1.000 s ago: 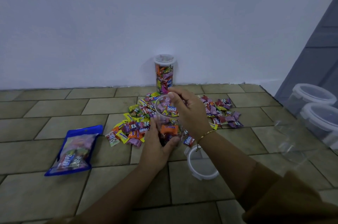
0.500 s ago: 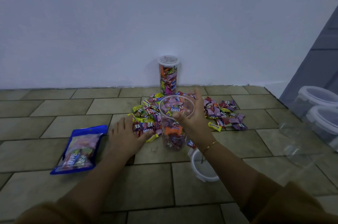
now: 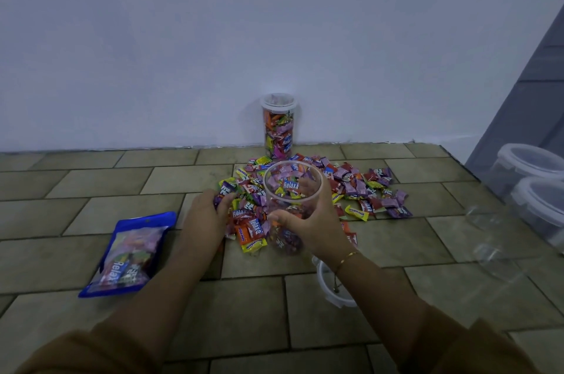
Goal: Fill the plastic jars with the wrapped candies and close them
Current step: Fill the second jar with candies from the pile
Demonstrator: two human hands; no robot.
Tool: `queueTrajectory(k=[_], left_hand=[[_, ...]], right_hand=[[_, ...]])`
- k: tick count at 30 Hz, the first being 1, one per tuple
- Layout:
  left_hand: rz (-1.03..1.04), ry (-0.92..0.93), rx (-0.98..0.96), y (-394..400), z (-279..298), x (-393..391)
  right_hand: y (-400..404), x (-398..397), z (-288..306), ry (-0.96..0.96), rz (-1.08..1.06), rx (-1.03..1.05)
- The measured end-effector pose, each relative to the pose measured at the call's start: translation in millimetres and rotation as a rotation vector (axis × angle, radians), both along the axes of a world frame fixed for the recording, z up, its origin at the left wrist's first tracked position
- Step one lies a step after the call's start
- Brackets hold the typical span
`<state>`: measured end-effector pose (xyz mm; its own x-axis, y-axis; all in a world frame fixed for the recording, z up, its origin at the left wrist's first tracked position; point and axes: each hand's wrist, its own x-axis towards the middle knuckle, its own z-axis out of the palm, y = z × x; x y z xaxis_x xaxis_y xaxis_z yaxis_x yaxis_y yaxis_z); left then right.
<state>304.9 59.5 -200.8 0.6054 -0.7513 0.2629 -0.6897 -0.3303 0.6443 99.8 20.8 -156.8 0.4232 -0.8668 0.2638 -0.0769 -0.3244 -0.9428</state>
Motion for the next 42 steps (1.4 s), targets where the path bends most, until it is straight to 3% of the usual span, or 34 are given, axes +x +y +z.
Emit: queueTrajectory(k=[8,12,15,28,37,42], left_hand=[[0.188,0.588,-0.459,-13.9,55.7,-22.8],[0.134,0.932,-0.663,-21.2,92.5,-36.5],[0.065,1.071,-0.769,-23.4,115.0,-56.2],[-0.039,1.100,-0.813,-36.5,133.3,-89.7],[-0.063,0.918,-0.759,-35.4,123.5,-87.0],[-0.105,0.917,-0.727,-28.6,119.3,-96.1]], right_hand=[[-1.0,-0.2,-1.9,-0.021,0.009,0.000],[-1.6,0.4,-2.6,-0.016,0.018,-0.001],[-2.3,0.3,-3.7,-0.021,0.012,0.002],[-3.9,1.1,-8.6,-0.022,-0.002,-0.035],[-3.2,0.4,-6.7,-0.015,0.005,-0.055],[-2.7,0.6,-7.0,-0.014,-0.001,-0.056]])
